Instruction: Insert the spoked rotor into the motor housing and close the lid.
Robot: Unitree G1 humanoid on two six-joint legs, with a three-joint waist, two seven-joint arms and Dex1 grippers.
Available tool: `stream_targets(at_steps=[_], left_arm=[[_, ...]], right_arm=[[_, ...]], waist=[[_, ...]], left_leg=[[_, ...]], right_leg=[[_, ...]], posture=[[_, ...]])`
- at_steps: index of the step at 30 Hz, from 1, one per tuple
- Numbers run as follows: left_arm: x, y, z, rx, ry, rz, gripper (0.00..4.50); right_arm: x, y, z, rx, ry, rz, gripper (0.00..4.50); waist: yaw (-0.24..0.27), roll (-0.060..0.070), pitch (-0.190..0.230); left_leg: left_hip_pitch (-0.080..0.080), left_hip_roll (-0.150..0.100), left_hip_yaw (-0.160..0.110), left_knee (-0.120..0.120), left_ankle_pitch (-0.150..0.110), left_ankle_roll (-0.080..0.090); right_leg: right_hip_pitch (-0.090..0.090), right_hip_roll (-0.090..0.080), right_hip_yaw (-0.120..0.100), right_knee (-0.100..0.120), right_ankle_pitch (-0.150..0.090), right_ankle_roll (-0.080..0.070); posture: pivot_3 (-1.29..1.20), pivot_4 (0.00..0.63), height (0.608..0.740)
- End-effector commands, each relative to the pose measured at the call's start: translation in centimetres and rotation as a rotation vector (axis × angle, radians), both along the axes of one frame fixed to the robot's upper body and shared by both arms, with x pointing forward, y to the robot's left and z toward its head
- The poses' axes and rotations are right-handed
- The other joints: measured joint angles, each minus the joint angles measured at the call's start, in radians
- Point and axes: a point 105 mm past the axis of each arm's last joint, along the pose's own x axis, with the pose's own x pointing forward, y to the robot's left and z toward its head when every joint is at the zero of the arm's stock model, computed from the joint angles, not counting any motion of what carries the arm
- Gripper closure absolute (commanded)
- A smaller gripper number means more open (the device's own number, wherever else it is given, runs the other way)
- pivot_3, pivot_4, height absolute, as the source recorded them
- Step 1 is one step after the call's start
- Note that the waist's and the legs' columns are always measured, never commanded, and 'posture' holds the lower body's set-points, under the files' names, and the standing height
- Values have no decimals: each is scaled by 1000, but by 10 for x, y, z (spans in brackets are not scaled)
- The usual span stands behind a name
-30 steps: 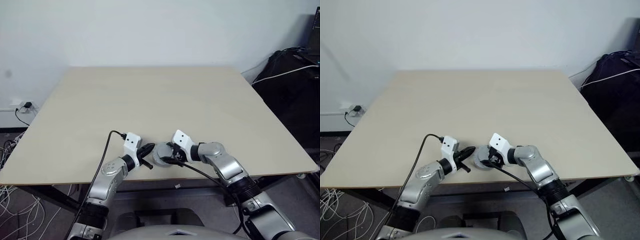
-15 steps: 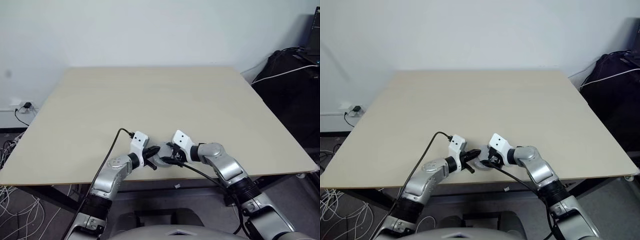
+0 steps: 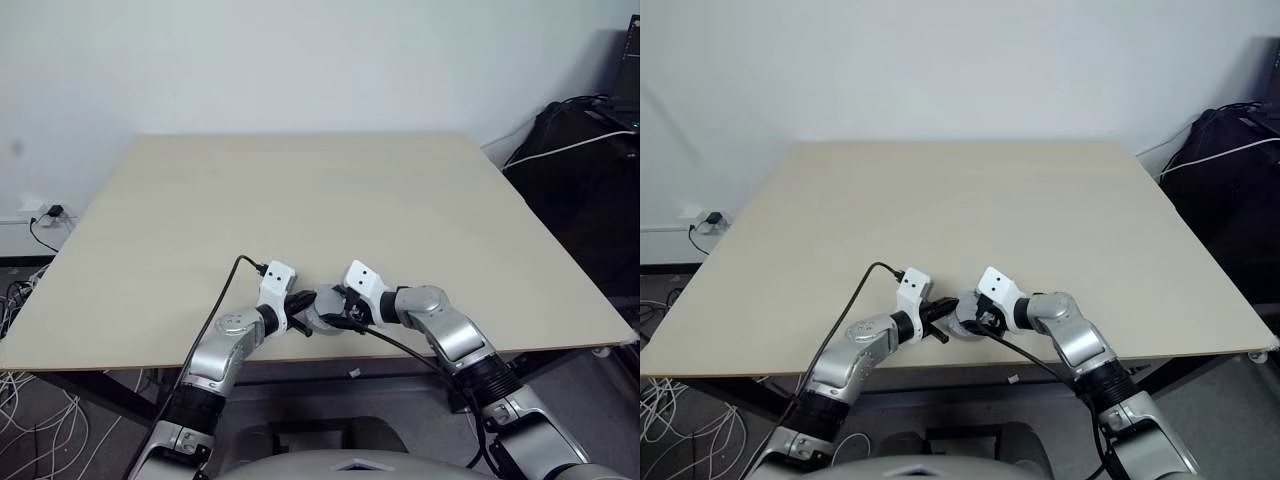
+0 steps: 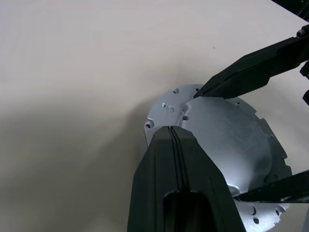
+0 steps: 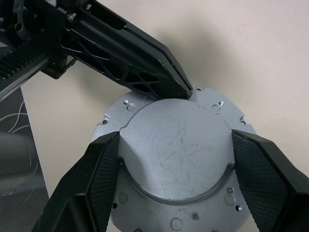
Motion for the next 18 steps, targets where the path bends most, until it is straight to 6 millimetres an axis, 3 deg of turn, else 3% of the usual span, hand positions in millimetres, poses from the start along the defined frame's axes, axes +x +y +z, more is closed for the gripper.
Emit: stream_targets(at_steps=[1,7,11,18], left_arm=[[-6,-4,-4,10,23,-39,4500],[-10,-8,-4,2,26,-61,4500],[-10,-8,-5,1,26,-62,4500],[-11,-9,-5,-1,30,-63,4500]], right_arm=[[-4,5,-4,-12,18,18,1290],[-3,6,-2,-8,21,16,1290],[-1,6,-1,-4,19,10,33],[1,9,5,28,-13,9,33]], waist=[[0,0,0],[0,0,0],[0,0,0],[2,0,0]], left_leg=[[0,0,0,0,0,0],[3,0,0,0,0,0],[3,0,0,0,0,0],[3,0,0,0,0,0]], right_leg=[[0,0,0,0,0,0],[3,0,0,0,0,0],[4,0,0,0,0,0],[4,-1,0,-1,0,0]], posture=[[0,0,740],[0,0,740],[0,0,740],[0,0,740]])
